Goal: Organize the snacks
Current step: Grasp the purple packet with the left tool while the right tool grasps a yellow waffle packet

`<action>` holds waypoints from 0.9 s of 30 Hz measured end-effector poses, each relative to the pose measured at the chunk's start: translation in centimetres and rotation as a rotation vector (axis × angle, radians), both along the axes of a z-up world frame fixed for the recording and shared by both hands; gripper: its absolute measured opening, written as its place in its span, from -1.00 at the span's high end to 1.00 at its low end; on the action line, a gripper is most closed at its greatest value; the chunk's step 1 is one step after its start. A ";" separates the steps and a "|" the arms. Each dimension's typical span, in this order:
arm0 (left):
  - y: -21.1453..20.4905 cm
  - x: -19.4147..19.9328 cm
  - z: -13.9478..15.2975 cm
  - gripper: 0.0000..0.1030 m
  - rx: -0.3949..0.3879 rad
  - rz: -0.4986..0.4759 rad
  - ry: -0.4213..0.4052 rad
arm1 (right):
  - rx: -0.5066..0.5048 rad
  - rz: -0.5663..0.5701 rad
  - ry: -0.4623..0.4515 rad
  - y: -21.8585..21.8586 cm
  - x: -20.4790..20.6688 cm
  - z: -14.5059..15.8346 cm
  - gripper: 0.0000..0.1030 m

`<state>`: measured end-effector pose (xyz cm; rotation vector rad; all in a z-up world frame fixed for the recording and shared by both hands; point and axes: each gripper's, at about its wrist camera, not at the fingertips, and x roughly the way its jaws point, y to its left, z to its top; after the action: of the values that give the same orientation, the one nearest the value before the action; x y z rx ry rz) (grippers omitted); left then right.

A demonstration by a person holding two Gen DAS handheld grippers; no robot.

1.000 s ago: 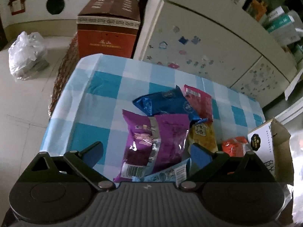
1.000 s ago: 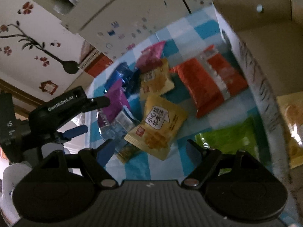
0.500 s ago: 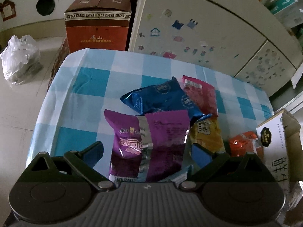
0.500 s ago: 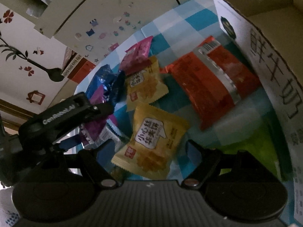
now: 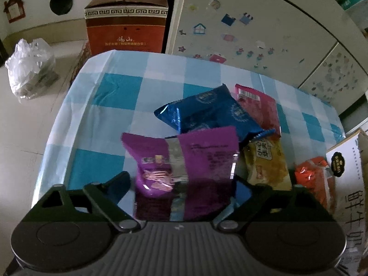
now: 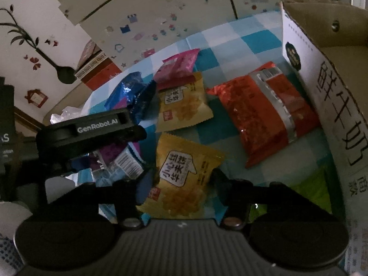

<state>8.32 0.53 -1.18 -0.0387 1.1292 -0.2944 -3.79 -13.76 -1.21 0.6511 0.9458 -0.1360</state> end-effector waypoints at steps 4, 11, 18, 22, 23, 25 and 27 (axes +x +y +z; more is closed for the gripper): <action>0.1 -0.2 0.5 -0.47 -0.016 -0.008 0.002 | 0.010 0.009 -0.009 -0.2 -0.2 0.1 0.03; 0.8 -1.1 1.4 -0.46 -0.070 0.010 0.014 | -0.010 0.015 -0.055 -0.6 -1.1 1.6 0.04; 1.4 -2.0 3.2 -0.45 -0.114 0.011 -0.018 | -0.009 0.002 -0.081 -1.4 -1.9 2.6 0.04; 1.8 -2.3 4.1 -0.45 -0.117 0.016 -0.054 | -0.010 0.002 -0.101 -1.5 -2.1 3.1 0.04; 1.8 -2.3 4.3 -0.45 -0.118 0.018 -0.061 | -0.009 0.002 -0.106 -1.5 -2.1 3.2 0.04; 2.0 -2.3 4.8 -0.45 -0.122 0.021 -0.081 | -0.009 0.003 -0.116 -1.5 -2.1 3.5 0.04; 2.2 -2.3 5.4 -0.45 -0.128 0.024 -0.105 | -0.013 0.004 -0.127 -1.5 -2.3 3.9 0.04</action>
<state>6.00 2.71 4.27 -0.1481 1.0045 -0.3429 -6.07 -15.22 2.64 0.6384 0.8231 -0.0956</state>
